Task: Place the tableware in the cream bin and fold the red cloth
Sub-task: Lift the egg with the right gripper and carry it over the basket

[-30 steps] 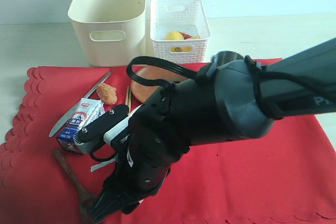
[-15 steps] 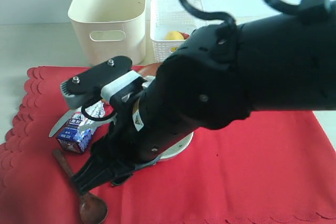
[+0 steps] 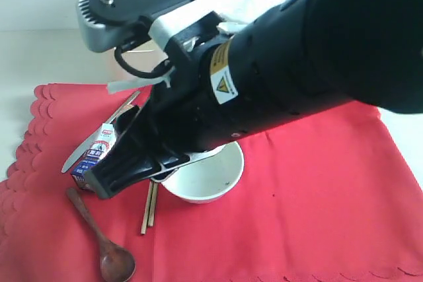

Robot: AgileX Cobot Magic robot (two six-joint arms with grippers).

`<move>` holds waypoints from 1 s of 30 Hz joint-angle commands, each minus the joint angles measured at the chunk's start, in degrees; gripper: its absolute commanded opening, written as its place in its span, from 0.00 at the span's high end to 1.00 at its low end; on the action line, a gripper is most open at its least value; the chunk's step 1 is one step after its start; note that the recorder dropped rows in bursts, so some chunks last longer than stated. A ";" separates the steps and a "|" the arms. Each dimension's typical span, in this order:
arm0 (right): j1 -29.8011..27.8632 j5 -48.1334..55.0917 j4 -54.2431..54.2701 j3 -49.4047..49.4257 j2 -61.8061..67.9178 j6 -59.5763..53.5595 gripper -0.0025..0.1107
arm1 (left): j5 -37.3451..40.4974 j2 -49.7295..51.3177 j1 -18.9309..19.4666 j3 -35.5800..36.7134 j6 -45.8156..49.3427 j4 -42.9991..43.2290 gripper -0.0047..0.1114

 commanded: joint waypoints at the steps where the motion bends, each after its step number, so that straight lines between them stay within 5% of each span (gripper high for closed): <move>1: 0.05 -0.15 -6.58 0.01 -2.43 3.60 0.98 | -0.28 -0.36 -0.41 0.14 0.16 0.29 0.96; 6: -1.45 1.30 -9.54 -1.74 -3.28 4.95 0.98 | -0.28 -0.36 -0.41 0.14 0.16 0.29 0.96; 15: -13.79 3.76 -10.14 -10.50 -3.28 1.82 0.98 | -0.28 -0.36 -0.41 0.14 0.16 0.29 0.96; 30: -25.68 3.93 -6.46 -19.85 5.76 -4.76 0.98 | -0.28 -0.36 -0.41 0.14 0.16 0.29 0.96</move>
